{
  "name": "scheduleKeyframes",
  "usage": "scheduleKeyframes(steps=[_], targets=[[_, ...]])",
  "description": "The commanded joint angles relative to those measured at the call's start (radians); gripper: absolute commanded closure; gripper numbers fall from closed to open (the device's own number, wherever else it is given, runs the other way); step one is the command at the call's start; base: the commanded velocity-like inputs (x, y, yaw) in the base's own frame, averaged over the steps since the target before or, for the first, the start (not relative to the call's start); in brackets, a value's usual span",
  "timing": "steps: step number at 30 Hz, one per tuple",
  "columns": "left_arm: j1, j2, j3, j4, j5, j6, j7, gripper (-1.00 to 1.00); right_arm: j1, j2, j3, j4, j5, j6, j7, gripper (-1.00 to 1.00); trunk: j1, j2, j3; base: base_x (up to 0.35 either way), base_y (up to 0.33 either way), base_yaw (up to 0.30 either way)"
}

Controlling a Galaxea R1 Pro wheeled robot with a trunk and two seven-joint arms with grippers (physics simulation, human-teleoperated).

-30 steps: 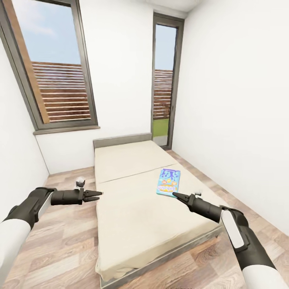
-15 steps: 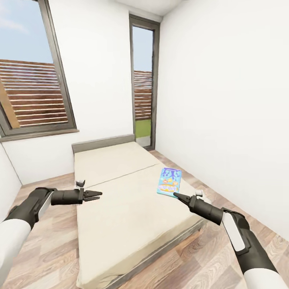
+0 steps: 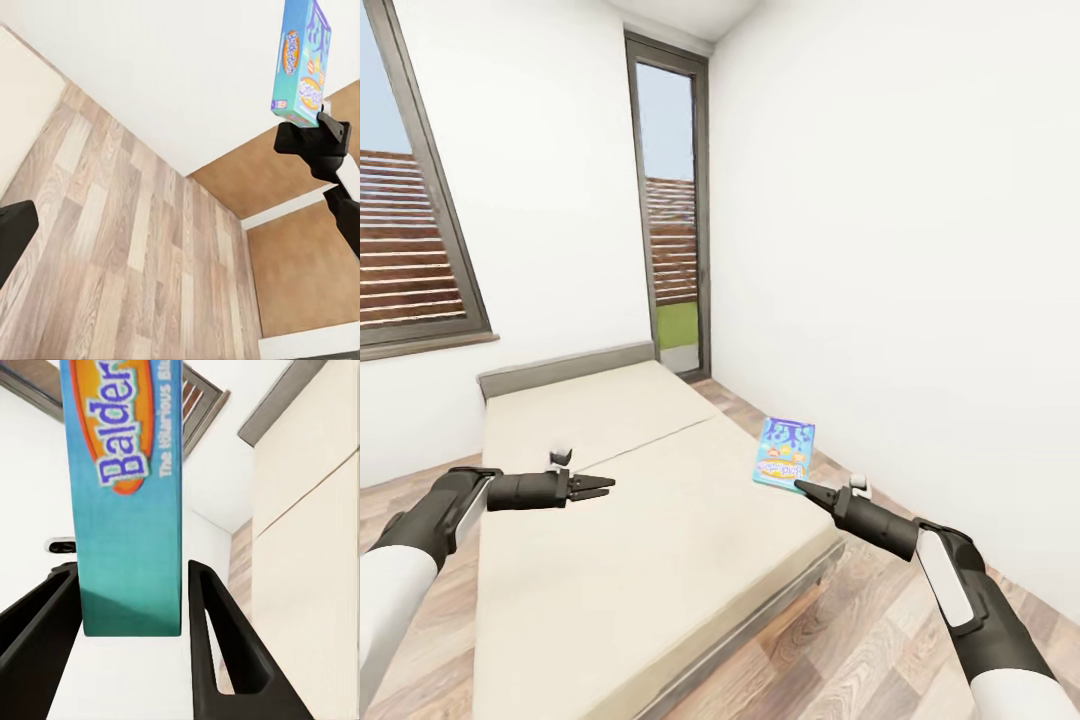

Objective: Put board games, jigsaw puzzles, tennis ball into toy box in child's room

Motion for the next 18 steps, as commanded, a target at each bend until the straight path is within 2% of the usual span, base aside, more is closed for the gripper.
scheduleKeyframes(steps=[1,5,8,18], targets=[[-0.001,0.001,-0.003,0.000,0.005,0.011,-0.001,-1.00,-0.001,0.000,-0.001,0.000,-0.006,0.006,0.003,1.00,0.000,-0.001,-0.001,0.080,-0.080,-0.034],[-0.001,0.003,-0.003,0.000,0.006,0.010,-0.005,-1.00,-0.001,-0.001,-0.007,0.011,-0.007,0.006,0.004,1.00,-0.004,0.006,0.002,0.030,-0.029,-0.013],[-0.001,0.002,-0.004,0.000,0.007,0.010,-0.005,-1.00,-0.001,-0.001,-0.059,0.028,-0.007,0.008,0.004,1.00,-0.015,0.027,0.012,0.005,-0.005,-0.002],[-0.001,0.001,-0.003,0.000,0.007,0.011,-0.005,-1.00,-0.001,0.000,-0.135,0.071,-0.007,0.008,0.005,1.00,-0.053,0.097,0.043,0.000,0.000,0.000]])
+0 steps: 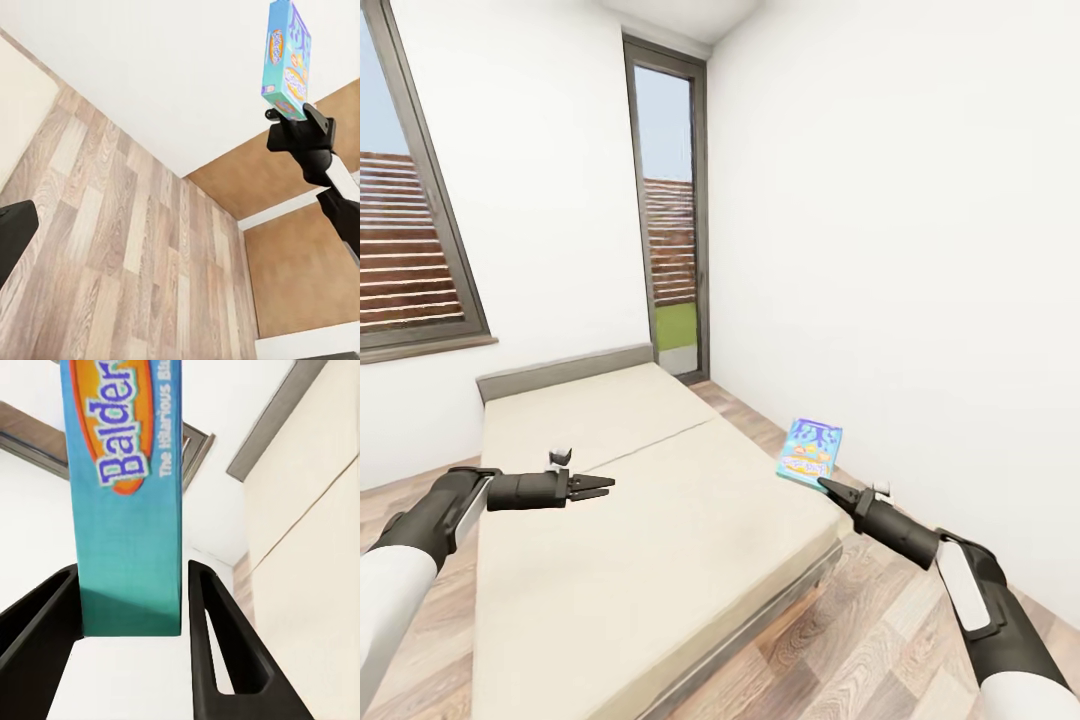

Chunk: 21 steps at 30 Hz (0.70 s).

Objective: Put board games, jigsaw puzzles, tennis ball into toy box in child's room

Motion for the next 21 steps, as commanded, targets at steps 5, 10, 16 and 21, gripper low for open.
scheduleKeyframes(steps=[5,10,16,21], targets=[[-0.001,0.001,-0.002,0.000,0.006,0.010,-0.001,-1.00,0.000,0.000,-0.012,0.018,-0.001,0.003,0.003,1.00,-0.019,0.034,0.014,0.000,0.000,0.000],[-0.001,0.001,-0.003,0.000,0.006,0.010,-0.001,-1.00,-0.001,0.002,-0.014,0.021,0.001,0.001,0.002,1.00,-0.038,0.069,0.030,0.000,0.000,0.000],[-0.001,0.001,-0.005,0.000,0.006,0.010,-0.001,-1.00,0.000,0.005,-0.013,0.021,0.001,0.001,0.002,1.00,-0.061,0.111,0.049,0.000,0.000,0.000],[-0.001,0.001,-0.005,-0.001,0.006,0.010,-0.001,-1.00,0.000,0.009,-0.013,0.021,0.001,0.001,0.000,1.00,-0.081,0.146,0.065,0.000,0.000,0.000]])
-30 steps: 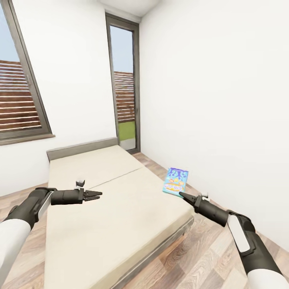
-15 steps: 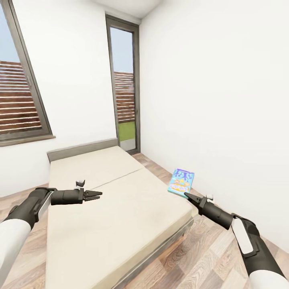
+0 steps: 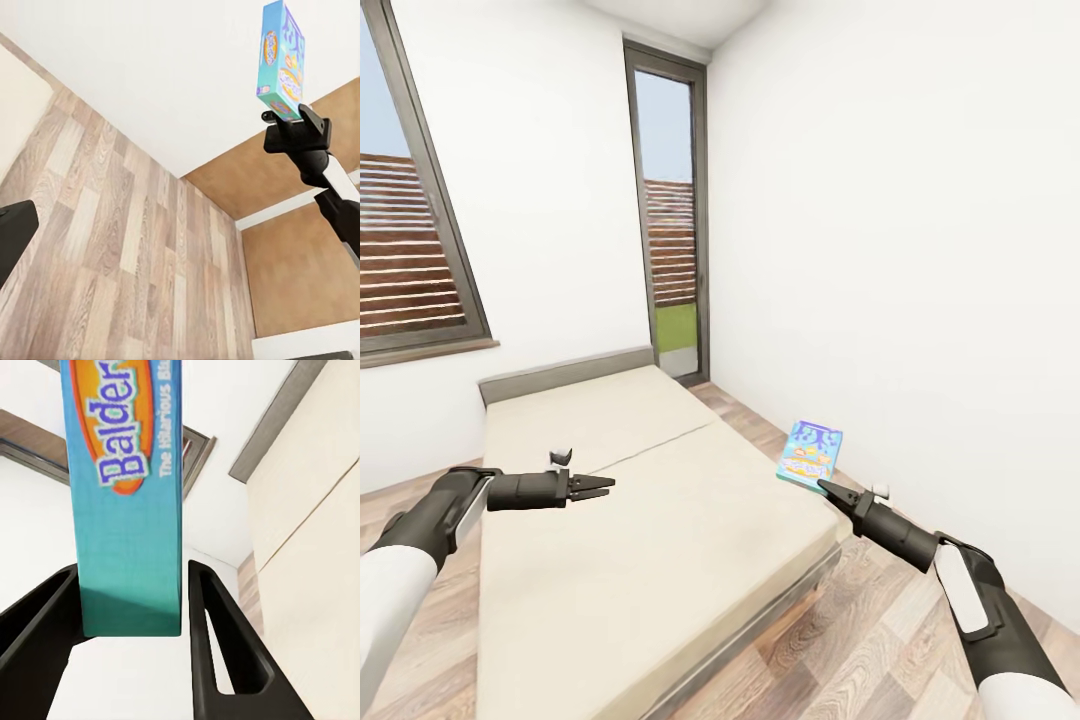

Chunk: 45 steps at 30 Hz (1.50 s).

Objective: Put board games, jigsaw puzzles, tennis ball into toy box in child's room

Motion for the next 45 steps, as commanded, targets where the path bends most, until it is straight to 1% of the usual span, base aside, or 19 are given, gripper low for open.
scheduleKeyframes(steps=[1,6,21,30,32,34,36,40,45], targets=[[-0.001,0.001,-0.004,0.000,0.006,0.011,-0.001,-1.00,-0.001,0.000,-0.001,0.000,0.001,0.004,0.003,1.00,-0.004,0.006,0.002,0.000,0.000,0.000],[-0.001,0.001,-0.004,0.000,0.006,0.011,-0.001,-1.00,-0.001,0.001,-0.001,0.000,0.000,0.005,0.001,1.00,-0.023,0.041,0.017,0.000,0.000,0.000],[-0.001,0.001,-0.005,0.000,0.007,0.011,-0.002,-1.00,-0.001,0.001,-0.003,0.000,-0.001,0.005,0.001,1.00,-0.023,0.041,0.018,0.000,0.000,-0.001],[-0.001,0.000,-0.004,0.000,0.007,0.008,-0.001,-1.00,-0.001,0.003,-0.004,0.014,-0.001,0.004,0.001,1.00,-0.023,0.041,0.029,0.000,-0.004,-0.141],[-0.001,0.000,-0.004,0.000,0.007,0.002,-0.001,-1.00,-0.001,0.005,-0.018,0.032,-0.001,-0.001,0.001,1.00,-0.023,0.041,0.032,0.000,-0.151,-0.173],[-0.001,0.000,-0.004,0.000,0.007,-0.007,-0.001,-1.00,0.000,0.006,-0.044,0.049,-0.001,-0.012,0.001,1.00,-0.023,0.041,0.034,0.000,-0.238,-0.174],[-0.001,-0.001,-0.004,0.000,0.007,-0.012,-0.001,-1.00,-0.001,0.007,-0.061,0.063,-0.002,-0.018,0.001,1.00,-0.023,0.041,0.037,0.000,-0.268,-0.175],[-0.001,-0.001,-0.003,0.000,0.007,-0.015,-0.001,-1.00,-0.001,0.006,-0.072,0.071,-0.002,-0.020,0.001,1.00,-0.023,0.041,0.043,0.000,-0.136,-0.175],[-0.001,-0.001,-0.004,0.000,0.007,-0.015,-0.002,-1.00,-0.001,0.006,-0.074,0.075,-0.002,-0.021,0.001,1.00,-0.023,0.041,0.050,0.000,-0.021,-0.176]])
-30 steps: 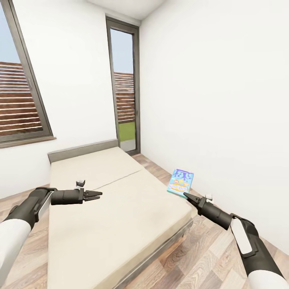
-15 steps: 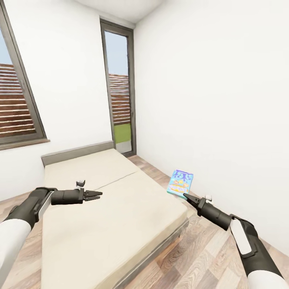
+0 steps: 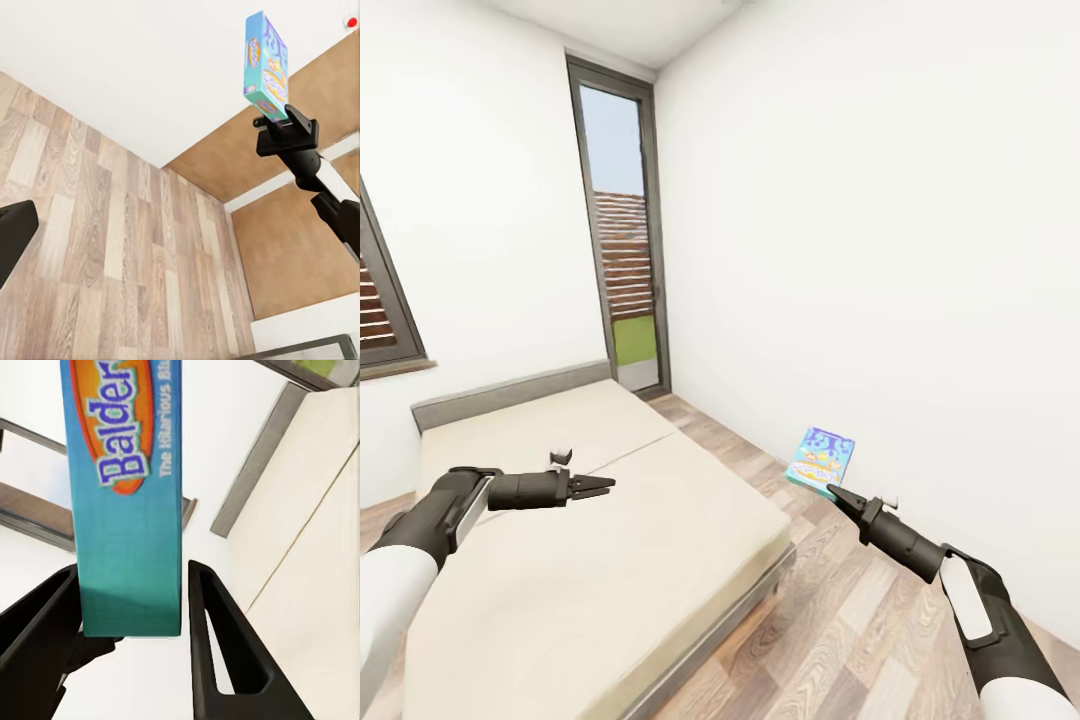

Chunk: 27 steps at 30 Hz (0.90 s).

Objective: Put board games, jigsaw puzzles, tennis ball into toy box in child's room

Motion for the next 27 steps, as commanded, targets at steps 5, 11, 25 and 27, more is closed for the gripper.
scheduleKeyframes(steps=[5,11,25,27], targets=[[-0.001,0.001,-0.004,0.000,0.006,0.010,-0.001,-1.00,-0.001,0.001,-0.002,0.001,-0.003,0.005,0.002,1.00,0.000,-0.001,0.005,0.000,-0.003,-0.176],[-0.001,0.001,-0.004,0.000,0.006,0.010,-0.001,-1.00,-0.001,0.001,-0.002,0.001,-0.003,0.005,0.002,1.00,0.000,-0.001,0.014,0.000,0.000,-0.176],[-0.001,0.003,-0.005,0.000,0.006,0.010,-0.001,-1.00,-0.002,-0.001,-0.062,0.087,-0.003,0.006,0.000,1.00,0.000,-0.001,0.033,0.000,0.000,-0.183],[-0.001,0.003,-0.005,0.000,0.006,0.010,-0.001,-1.00,-0.002,-0.003,-0.084,0.117,-0.003,0.006,0.000,1.00,0.000,-0.001,0.036,0.000,0.000,-0.197]])
